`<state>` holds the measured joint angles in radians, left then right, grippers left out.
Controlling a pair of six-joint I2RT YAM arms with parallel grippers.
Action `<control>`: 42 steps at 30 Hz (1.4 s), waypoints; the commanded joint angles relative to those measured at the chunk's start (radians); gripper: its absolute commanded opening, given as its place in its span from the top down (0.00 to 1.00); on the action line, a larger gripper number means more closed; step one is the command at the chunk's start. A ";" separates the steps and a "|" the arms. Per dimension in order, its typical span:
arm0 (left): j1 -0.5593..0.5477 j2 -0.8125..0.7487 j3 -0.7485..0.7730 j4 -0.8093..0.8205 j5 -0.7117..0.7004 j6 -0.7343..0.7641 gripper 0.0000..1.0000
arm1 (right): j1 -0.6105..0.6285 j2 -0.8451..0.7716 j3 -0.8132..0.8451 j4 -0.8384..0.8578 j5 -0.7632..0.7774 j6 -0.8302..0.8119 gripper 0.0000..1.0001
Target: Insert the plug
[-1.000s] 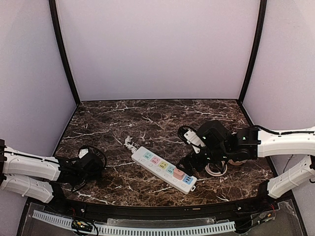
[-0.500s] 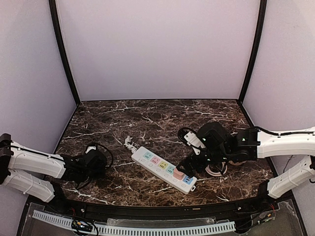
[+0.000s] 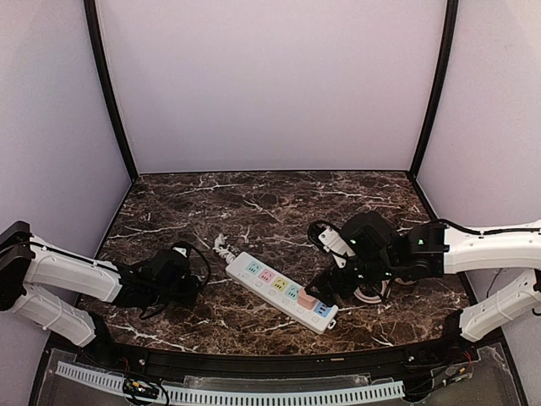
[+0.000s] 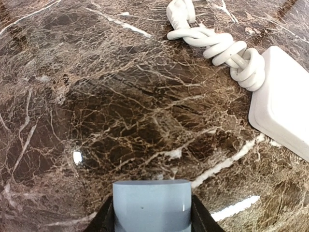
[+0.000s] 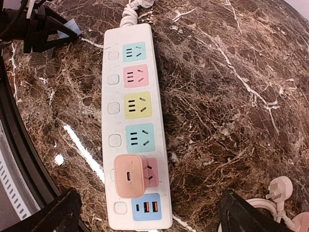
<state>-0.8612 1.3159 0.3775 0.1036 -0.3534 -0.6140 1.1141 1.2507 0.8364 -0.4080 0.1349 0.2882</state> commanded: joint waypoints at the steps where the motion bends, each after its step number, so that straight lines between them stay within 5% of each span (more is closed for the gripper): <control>1: -0.001 0.024 -0.011 -0.067 0.102 0.017 0.51 | 0.006 -0.020 -0.011 0.017 0.007 0.006 0.01; 9: -0.009 0.031 0.035 -0.185 0.087 -0.007 0.46 | 0.006 -0.019 -0.010 0.013 0.008 0.010 0.01; 23: -0.028 0.073 0.069 -0.213 0.034 -0.014 0.55 | 0.007 -0.022 -0.019 0.014 0.005 0.019 0.01; 31: -0.039 0.079 0.077 -0.210 0.024 -0.004 0.76 | 0.007 -0.025 -0.020 0.014 0.006 0.022 0.01; 42: -0.133 -0.074 0.064 -0.155 0.009 0.090 0.89 | 0.007 0.010 0.012 0.001 -0.001 0.045 0.02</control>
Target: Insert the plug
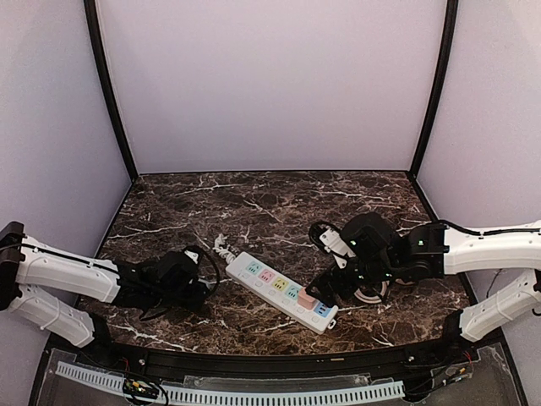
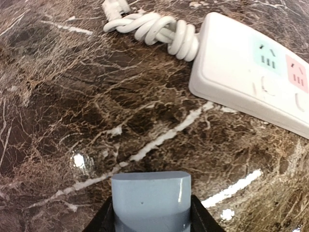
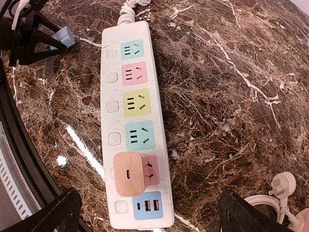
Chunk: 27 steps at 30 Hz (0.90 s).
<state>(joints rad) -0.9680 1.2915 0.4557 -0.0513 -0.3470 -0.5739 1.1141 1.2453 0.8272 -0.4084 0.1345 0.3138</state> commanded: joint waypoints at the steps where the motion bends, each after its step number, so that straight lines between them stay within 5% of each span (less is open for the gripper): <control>1: -0.036 -0.061 -0.018 0.008 0.004 0.061 0.90 | 0.007 0.022 0.028 -0.004 -0.002 0.022 0.01; 10: -0.094 -0.146 -0.050 0.213 0.053 0.195 0.99 | 0.007 0.027 0.083 -0.029 -0.059 0.048 0.01; 27: -0.101 -0.228 -0.124 0.564 0.136 0.439 0.99 | 0.001 0.036 0.243 -0.132 -0.215 0.110 0.01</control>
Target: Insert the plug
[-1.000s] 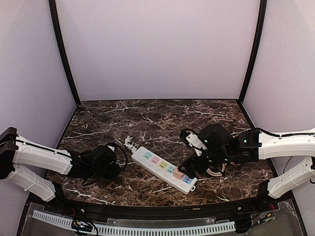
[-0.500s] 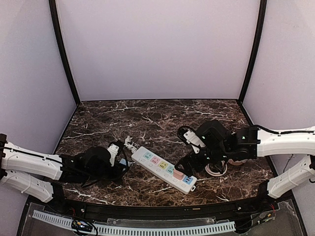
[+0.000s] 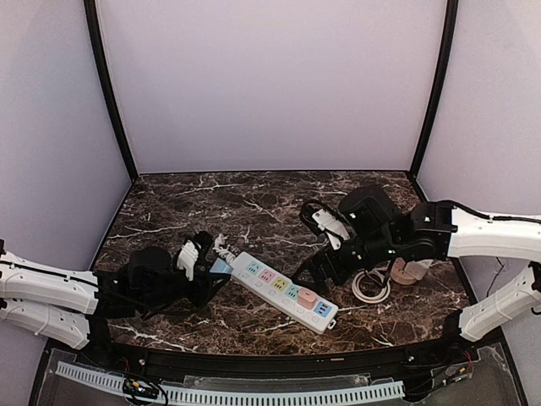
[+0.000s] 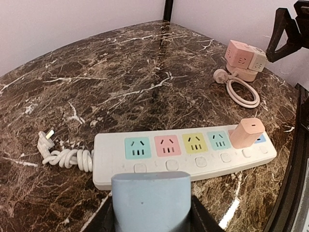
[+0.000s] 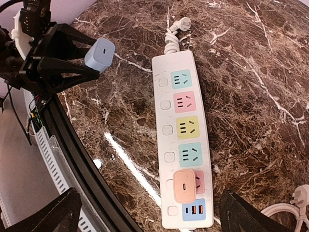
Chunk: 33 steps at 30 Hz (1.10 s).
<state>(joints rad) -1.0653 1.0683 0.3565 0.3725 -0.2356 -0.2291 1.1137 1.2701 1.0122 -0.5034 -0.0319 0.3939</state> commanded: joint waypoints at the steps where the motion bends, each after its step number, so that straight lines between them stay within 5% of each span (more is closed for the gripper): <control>1: -0.004 0.002 -0.032 0.160 0.024 0.105 0.99 | 0.000 0.011 0.064 -0.039 -0.058 0.034 0.01; 17: -0.005 0.100 -0.084 0.488 0.229 0.315 0.98 | -0.011 0.081 0.172 -0.087 -0.202 0.099 0.01; 33: -0.010 0.102 -0.071 0.449 0.388 0.354 0.99 | -0.025 0.190 0.250 -0.101 -0.225 0.224 0.03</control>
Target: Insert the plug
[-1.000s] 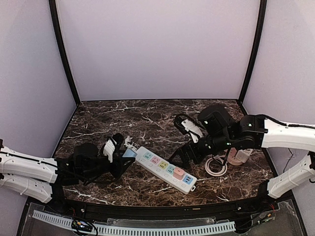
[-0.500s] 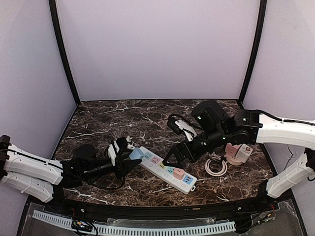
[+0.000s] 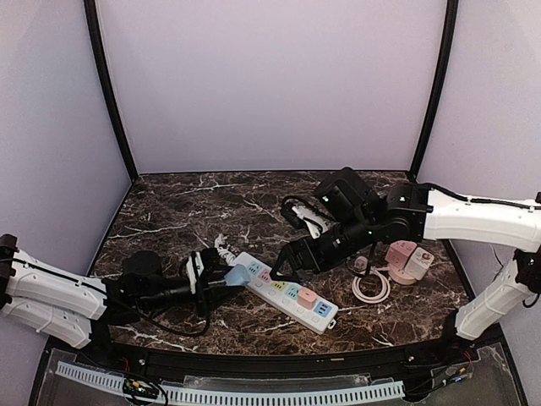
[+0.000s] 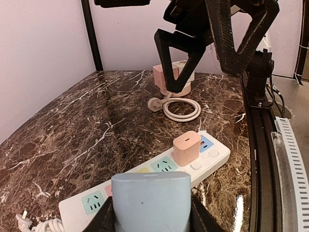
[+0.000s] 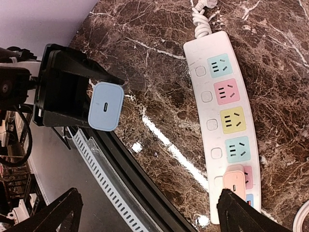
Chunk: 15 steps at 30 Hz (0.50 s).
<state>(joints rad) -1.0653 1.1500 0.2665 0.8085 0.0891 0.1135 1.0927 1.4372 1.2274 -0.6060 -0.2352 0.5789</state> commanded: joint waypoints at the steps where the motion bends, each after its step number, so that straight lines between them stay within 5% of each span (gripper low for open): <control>1: -0.012 0.022 0.024 0.003 0.070 0.013 0.99 | -0.004 0.030 0.037 0.007 -0.027 0.050 0.04; 15: -0.036 0.066 0.059 0.020 0.054 0.011 0.99 | -0.001 0.101 0.024 0.157 -0.155 0.188 0.20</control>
<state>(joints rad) -1.0901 1.2026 0.3012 0.8124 0.1406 0.1207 1.0927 1.5066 1.2396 -0.5262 -0.3286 0.7074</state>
